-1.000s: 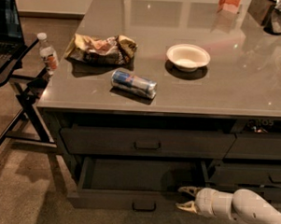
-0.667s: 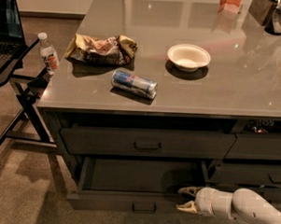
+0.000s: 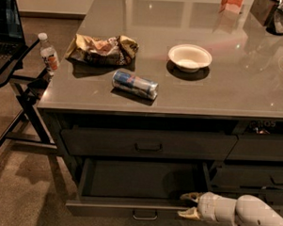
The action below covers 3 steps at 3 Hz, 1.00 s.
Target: Open middle drawer
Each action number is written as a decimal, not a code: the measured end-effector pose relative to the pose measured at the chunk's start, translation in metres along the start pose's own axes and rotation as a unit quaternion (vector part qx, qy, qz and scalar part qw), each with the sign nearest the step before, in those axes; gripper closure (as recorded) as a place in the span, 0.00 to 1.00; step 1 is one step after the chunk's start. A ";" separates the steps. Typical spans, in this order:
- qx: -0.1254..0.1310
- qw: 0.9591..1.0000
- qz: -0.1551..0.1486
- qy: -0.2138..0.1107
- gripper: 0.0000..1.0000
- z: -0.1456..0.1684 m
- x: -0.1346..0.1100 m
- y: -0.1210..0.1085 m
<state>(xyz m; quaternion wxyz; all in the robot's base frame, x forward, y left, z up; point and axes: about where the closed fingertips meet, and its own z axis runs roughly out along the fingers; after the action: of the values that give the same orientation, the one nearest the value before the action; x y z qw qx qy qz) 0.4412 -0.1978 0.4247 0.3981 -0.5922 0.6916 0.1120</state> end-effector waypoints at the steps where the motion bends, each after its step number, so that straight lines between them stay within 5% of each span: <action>1: 0.000 1.000 0.000 0.000 0.58 0.000 0.000 0.000; 2: 0.000 1.000 0.000 0.000 0.34 0.000 0.000 0.000; 3: 0.000 1.000 0.000 0.000 0.38 0.000 0.000 0.000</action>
Offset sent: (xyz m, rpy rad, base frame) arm 0.0000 0.0000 0.0000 0.0000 0.0000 0.0000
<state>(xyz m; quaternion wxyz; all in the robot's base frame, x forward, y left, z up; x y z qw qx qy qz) 0.4412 -0.1977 0.4246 0.3981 -0.5922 0.6915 0.1121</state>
